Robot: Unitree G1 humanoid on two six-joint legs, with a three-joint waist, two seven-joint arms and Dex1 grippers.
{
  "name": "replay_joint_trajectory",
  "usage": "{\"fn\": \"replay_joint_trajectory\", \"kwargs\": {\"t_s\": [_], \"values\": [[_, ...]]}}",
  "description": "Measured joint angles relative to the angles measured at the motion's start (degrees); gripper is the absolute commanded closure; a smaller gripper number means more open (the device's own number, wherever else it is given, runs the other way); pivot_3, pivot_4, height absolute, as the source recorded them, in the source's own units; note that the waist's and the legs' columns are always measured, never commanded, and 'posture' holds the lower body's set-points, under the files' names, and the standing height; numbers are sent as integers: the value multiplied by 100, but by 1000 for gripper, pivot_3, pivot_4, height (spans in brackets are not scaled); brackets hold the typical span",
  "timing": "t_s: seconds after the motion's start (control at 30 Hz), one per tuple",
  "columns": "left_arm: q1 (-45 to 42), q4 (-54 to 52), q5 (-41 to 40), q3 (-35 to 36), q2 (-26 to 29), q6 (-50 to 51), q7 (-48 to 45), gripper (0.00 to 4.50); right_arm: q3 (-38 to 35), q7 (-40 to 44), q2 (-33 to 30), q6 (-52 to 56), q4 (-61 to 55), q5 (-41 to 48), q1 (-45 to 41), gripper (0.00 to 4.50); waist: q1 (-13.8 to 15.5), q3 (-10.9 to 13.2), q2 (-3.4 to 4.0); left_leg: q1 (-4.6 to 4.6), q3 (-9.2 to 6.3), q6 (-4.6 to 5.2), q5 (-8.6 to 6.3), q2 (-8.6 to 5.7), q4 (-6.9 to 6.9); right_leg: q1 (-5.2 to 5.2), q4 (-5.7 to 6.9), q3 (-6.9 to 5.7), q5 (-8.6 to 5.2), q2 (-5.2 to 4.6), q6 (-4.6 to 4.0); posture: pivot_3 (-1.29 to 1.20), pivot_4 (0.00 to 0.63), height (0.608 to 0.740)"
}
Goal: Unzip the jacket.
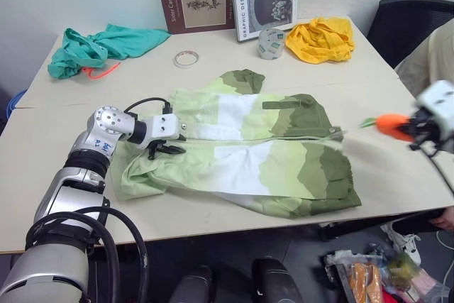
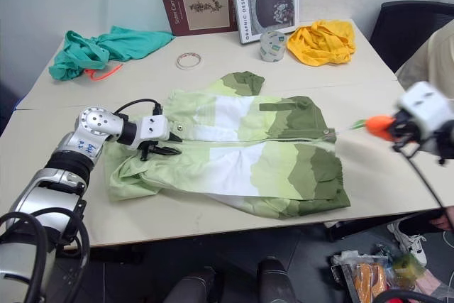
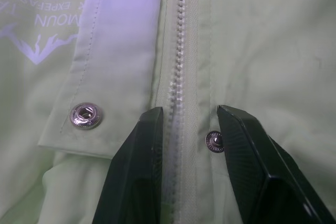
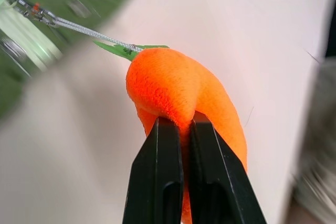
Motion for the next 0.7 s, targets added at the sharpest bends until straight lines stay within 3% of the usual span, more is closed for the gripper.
{"fn": "replay_joint_trajectory", "kwargs": {"t_s": [0.1,0.17,0.3,0.4,0.57,0.7], "values": [[64,-2,0,43,62,-60,44,2798,-450,-165,-232,-315,473,-91,167,4483,-24,-9,8,10,12,0,-1,8,-9,1,-9,17,0,9,0,0,150,740],[105,-25,-5,132,106,16,-28,2798,-451,-175,65,-95,313,161,-140,4483,-49,-13,4,26,12,-7,-5,18,-14,5,-23,43,5,41,10,0,150,740],[141,-217,-103,239,6,334,-193,2798,322,-159,1015,108,-224,625,-722,4483,-16,-13,4,29,8,-9,-7,25,-8,5,-32,68,13,57,25,0,150,740],[293,-727,-473,416,-78,1069,-721,2798,820,19,1470,353,-509,1015,-944,4483,49,-13,6,-24,-18,-2,-13,21,6,-31,-16,56,14,54,24,0,150,740],[669,-2375,-1537,800,215,3188,-1712,1652,1084,608,1259,586,-712,1395,-940,3004,138,-11,3,-72,-44,29,-37,4,26,-48,-46,46,15,44,23,0,150,740],[940,-4018,-2546,1342,1133,5060,-1920,455,840,1441,636,741,-1105,1889,-329,1657,109,-9,5,-95,-44,39,-56,2,55,-57,-47,47,16,42,25,0,150,740]]}}
